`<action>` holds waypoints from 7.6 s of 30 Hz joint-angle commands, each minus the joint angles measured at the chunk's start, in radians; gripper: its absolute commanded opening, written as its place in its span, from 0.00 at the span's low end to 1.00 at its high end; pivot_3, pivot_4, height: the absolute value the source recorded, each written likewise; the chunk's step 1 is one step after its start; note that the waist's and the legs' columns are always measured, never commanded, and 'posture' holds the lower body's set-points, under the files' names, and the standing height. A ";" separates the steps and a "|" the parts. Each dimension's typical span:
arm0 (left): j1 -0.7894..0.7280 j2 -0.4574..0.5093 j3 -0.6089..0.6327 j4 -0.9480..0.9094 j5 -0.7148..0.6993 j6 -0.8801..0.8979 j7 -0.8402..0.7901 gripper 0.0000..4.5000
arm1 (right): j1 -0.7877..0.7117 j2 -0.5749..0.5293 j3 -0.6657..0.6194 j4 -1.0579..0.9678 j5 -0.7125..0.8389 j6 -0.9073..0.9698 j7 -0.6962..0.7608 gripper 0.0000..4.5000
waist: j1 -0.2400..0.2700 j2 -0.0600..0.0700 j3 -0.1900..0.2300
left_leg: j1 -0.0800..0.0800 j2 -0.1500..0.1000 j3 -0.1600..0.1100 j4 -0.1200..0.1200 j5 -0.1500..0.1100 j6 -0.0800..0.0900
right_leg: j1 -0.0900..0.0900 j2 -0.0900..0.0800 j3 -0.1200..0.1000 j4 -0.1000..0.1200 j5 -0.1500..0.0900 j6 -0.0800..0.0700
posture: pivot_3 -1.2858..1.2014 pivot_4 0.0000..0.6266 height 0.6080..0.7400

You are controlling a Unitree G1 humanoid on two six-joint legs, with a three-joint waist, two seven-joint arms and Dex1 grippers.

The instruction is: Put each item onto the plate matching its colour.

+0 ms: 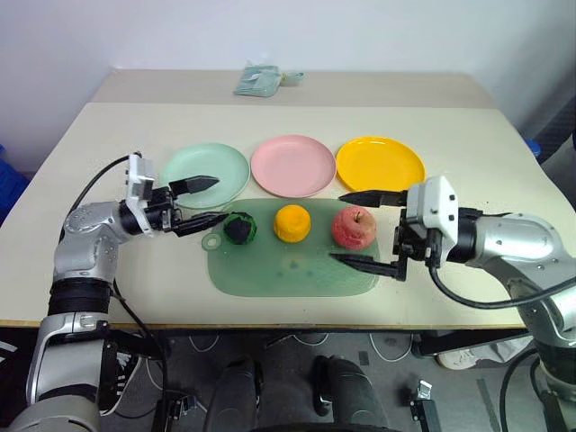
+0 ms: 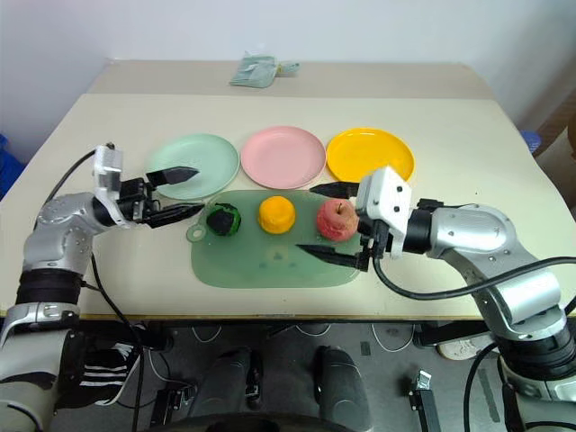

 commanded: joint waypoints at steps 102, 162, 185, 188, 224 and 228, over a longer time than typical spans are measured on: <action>-0.252 -0.121 0.073 0.459 0.230 -0.413 0.519 0.61 | -0.186 0.134 -0.044 0.194 0.023 0.207 -0.283 1.00 | -0.002 0.000 0.000 | 0.000 0.000 0.000 -0.001 0.000 0.000 | -0.001 0.000 0.000 0.000 0.002 0.003 | 0.52 0.24 1.00; 0.020 0.131 0.043 -0.088 -0.012 0.073 -0.101 0.99 | -0.454 0.330 0.343 0.323 -0.220 0.401 -0.339 1.00 | -0.026 0.000 0.000 | -0.001 0.001 0.001 -0.001 0.000 0.000 | -0.002 0.000 0.000 0.001 0.000 0.000 | 0.52 0.24 1.00; 0.061 0.107 0.056 -0.160 -0.030 0.076 -0.043 1.00 | -0.462 0.397 0.432 0.477 -0.374 0.355 -0.241 0.73 | -0.026 0.000 0.000 | -0.001 0.001 0.001 -0.001 0.000 0.000 | -0.003 0.000 0.000 0.001 0.001 0.002 | 0.52 0.24 1.00; 0.052 0.099 0.059 -0.154 -0.032 0.077 -0.035 1.00 | -0.488 0.426 0.344 0.464 -0.333 0.380 -0.252 0.73 | -0.026 0.000 0.000 | -0.001 0.001 0.001 -0.001 0.000 0.000 | -0.003 0.000 0.000 0.001 0.002 0.002 | 0.52 0.24 1.00; 0.021 0.041 0.055 -0.181 -0.105 0.166 -0.006 1.00 | -0.458 0.220 -0.044 0.543 -0.153 0.231 -0.173 0.99 | -0.022 0.002 0.002 | -0.002 0.001 0.001 -0.004 -0.001 0.001 | -0.003 0.000 0.001 0.001 0.001 0.005 | 0.52 0.24 1.00; 0.036 0.055 0.034 -0.204 -0.106 0.194 -0.042 1.00 | -0.346 0.119 -0.014 0.342 -0.087 0.362 -0.111 0.99 | -0.024 0.002 0.001 | -0.001 0.000 0.002 -0.004 -0.001 0.002 | -0.002 -0.001 0.001 0.001 0.000 0.005 | 0.52 0.24 1.00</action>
